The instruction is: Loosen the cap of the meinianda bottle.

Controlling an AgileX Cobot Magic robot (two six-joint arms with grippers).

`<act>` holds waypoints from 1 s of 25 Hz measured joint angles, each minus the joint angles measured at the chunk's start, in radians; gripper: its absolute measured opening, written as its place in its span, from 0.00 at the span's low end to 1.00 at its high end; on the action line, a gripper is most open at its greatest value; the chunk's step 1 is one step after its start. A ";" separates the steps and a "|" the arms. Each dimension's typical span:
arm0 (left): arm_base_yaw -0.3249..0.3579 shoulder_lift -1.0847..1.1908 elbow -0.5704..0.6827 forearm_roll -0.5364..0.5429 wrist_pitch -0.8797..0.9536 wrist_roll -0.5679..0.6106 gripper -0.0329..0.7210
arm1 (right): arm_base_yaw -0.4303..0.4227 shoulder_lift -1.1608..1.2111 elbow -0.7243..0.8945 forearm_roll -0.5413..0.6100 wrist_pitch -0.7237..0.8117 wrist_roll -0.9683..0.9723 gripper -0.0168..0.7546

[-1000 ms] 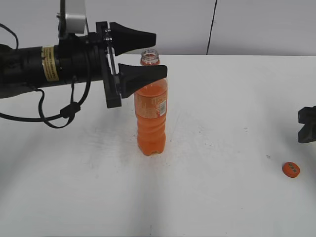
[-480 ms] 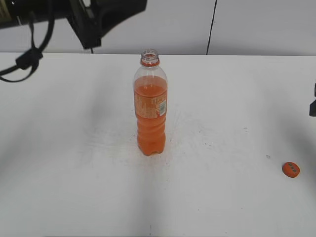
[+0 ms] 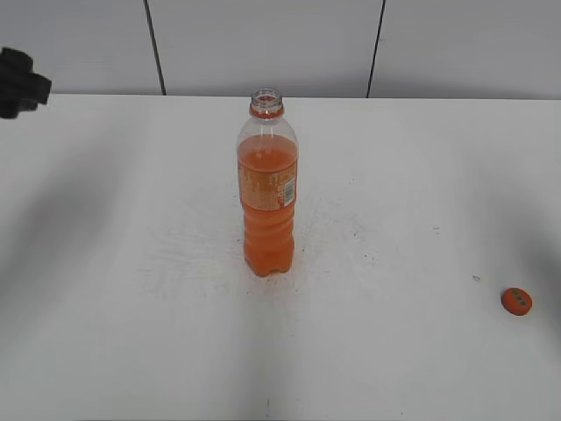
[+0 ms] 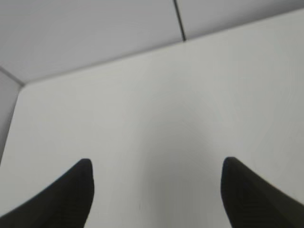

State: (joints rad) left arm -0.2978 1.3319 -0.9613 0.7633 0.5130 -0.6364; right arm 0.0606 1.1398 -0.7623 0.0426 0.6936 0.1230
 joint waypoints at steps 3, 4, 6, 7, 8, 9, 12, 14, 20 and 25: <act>0.000 0.000 -0.020 -0.269 0.124 0.170 0.72 | 0.000 -0.013 0.000 0.000 0.052 -0.037 0.62; 0.000 -0.001 -0.032 -0.362 0.161 0.236 0.72 | 0.000 -0.017 0.000 0.000 0.078 -0.047 0.62; 0.000 -0.001 -0.054 -0.488 0.233 0.320 0.72 | 0.000 -0.022 -0.008 0.000 0.136 -0.072 0.62; 0.004 -0.001 -0.063 -0.528 0.276 0.346 0.72 | 0.000 -0.023 -0.014 0.000 0.174 -0.086 0.62; 0.013 -0.001 -0.069 -0.553 0.318 0.363 0.72 | 0.000 -0.024 -0.026 0.000 0.213 -0.097 0.62; 0.030 -0.001 -0.071 -0.573 0.360 0.377 0.72 | 0.000 -0.028 -0.040 0.000 0.247 -0.110 0.62; 0.108 -0.001 -0.071 -0.627 0.472 0.453 0.72 | 0.000 -0.044 -0.072 0.001 0.334 -0.139 0.62; 0.165 -0.001 -0.071 -0.665 0.520 0.508 0.72 | 0.000 -0.059 -0.079 0.002 0.371 -0.151 0.62; 0.222 -0.044 -0.061 -0.738 0.613 0.592 0.72 | 0.000 -0.103 -0.081 0.006 0.495 -0.161 0.62; 0.222 -0.234 0.036 -0.763 0.619 0.600 0.71 | 0.000 -0.232 -0.053 0.029 0.515 -0.163 0.62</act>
State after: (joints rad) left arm -0.0757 1.0978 -0.9256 0.0000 1.1319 -0.0365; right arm 0.0606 0.9077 -0.8155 0.0717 1.2090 -0.0399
